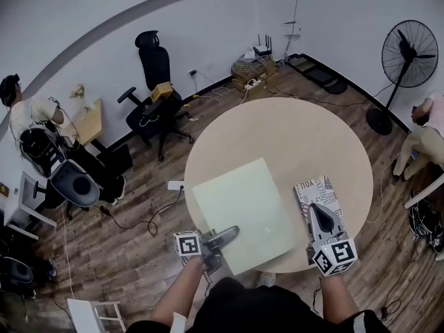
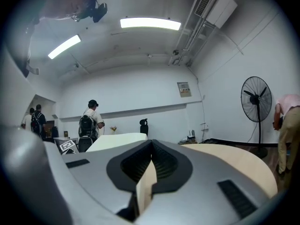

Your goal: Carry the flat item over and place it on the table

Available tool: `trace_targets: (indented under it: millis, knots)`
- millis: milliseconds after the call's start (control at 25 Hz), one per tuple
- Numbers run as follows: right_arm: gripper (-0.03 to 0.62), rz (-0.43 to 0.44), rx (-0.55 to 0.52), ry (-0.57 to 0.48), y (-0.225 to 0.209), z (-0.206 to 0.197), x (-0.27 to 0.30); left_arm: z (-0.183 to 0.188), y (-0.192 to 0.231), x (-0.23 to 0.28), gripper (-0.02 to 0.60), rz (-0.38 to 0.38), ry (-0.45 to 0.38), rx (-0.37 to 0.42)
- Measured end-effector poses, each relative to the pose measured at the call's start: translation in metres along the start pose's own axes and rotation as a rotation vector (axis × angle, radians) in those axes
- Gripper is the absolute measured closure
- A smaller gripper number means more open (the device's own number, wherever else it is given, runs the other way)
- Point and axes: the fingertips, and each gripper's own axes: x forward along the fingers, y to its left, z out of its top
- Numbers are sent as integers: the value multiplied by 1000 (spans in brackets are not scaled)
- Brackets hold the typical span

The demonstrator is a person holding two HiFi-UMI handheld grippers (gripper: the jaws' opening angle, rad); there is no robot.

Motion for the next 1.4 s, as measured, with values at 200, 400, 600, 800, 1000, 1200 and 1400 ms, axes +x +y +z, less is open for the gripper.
trace_targets:
  millis: [200, 400, 600, 800, 1000, 1200, 1400]
  knots:
    - [597, -44, 18, 15, -10, -8, 6, -3, 28, 25, 311, -19, 106, -107]
    - [597, -103, 29, 31, -10, -16, 9, -9, 51, 45, 311, -58, 202, -236]
    - [597, -155, 33, 65, -9, -28, 5, -20, 96, 53, 311, 23, 311, -244]
    - [597, -199, 26, 93, -10, -40, 2, -30, 110, 64, 310, 2, 371, -350]
    - [597, -232, 48, 108, -6, -44, 5, -40, 126, 68, 310, -9, 432, -390]
    - [597, -229, 119, 80, 0, -37, -1, -54, 130, 75, 301, 12, 522, -395]
    - [597, -205, 148, 71, 18, -35, 10, -57, 135, 70, 261, 78, 601, -304]
